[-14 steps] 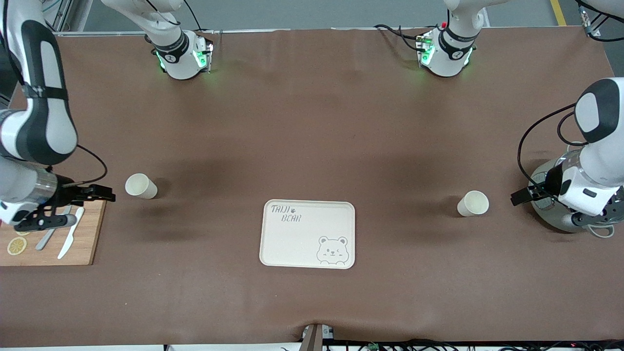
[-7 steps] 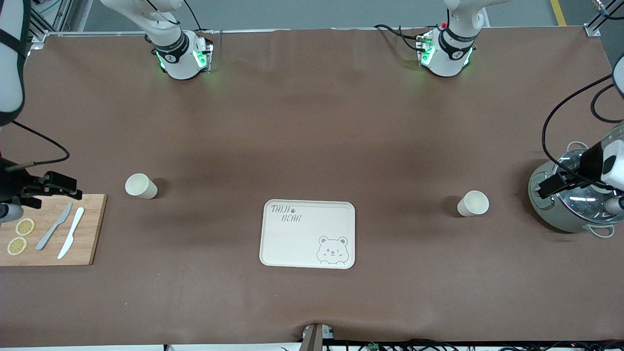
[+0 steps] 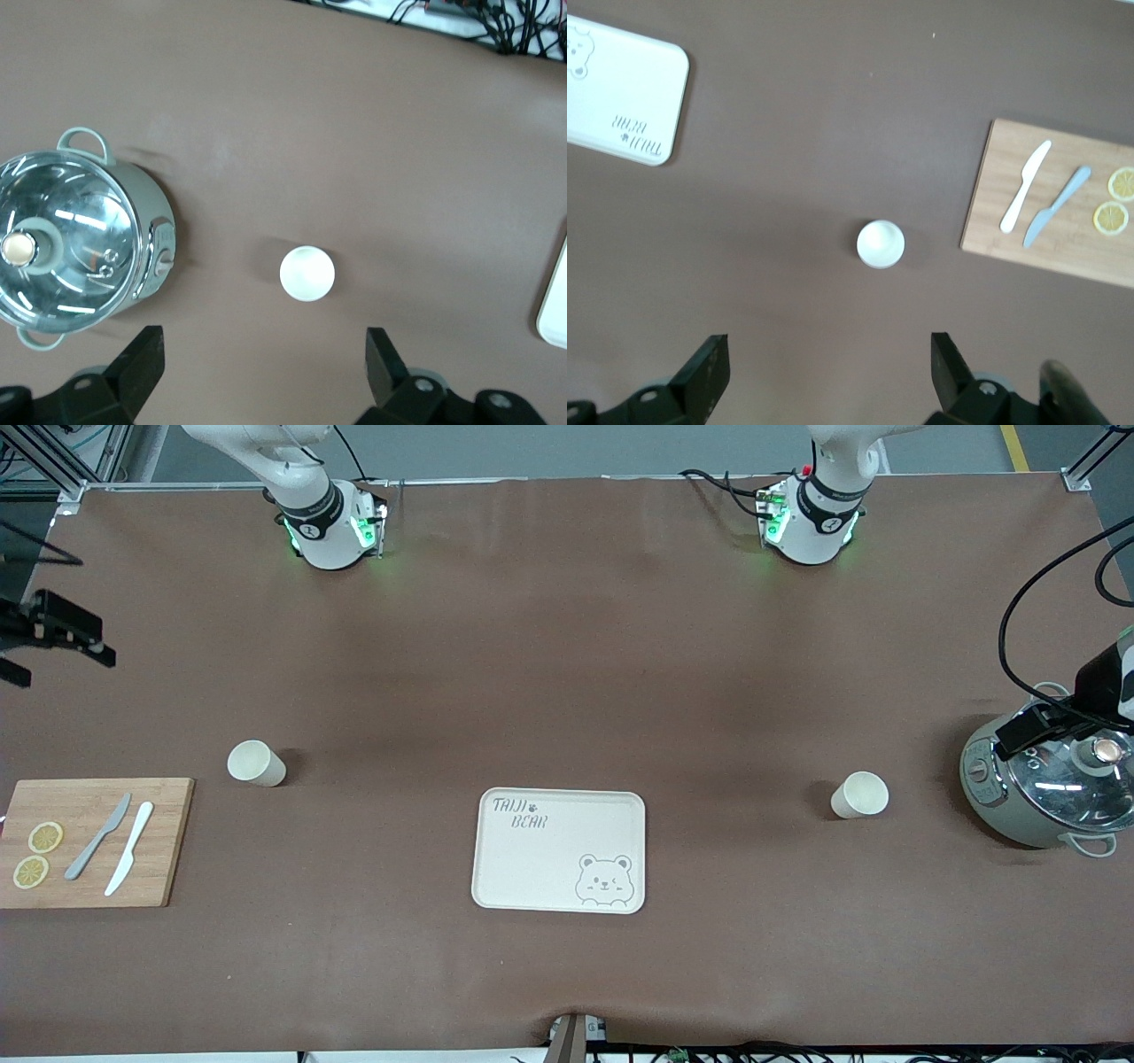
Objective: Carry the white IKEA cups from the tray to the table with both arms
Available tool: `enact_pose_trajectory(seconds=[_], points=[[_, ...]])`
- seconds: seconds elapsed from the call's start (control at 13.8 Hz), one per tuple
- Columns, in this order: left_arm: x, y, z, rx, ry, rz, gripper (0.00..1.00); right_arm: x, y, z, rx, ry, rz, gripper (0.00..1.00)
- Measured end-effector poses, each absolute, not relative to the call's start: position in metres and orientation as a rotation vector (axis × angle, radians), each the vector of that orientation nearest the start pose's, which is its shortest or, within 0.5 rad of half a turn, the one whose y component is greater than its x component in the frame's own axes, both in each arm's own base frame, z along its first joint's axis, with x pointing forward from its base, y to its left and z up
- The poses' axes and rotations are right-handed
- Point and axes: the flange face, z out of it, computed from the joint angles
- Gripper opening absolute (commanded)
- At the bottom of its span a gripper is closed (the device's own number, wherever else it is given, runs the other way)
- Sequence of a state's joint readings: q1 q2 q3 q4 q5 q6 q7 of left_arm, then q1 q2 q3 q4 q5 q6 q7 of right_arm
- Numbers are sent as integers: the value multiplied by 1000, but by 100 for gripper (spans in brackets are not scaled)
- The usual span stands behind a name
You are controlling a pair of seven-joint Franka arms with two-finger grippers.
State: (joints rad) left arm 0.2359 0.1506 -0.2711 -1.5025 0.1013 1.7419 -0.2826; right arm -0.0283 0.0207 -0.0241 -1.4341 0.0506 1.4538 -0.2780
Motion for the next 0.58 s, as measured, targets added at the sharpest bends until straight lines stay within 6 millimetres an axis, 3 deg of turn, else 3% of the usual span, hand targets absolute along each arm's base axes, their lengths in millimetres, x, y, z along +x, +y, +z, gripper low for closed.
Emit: enact_pose_trajectory(seconds=[0.29, 0.58], points=[[599, -13, 596, -3064, -334, -72, 100, 505, -22, 661, -3083, -211, 41, 100], [583, -24, 605, -3068, -310, 11, 100, 509, -26, 652, -3105, -129, -13, 100]])
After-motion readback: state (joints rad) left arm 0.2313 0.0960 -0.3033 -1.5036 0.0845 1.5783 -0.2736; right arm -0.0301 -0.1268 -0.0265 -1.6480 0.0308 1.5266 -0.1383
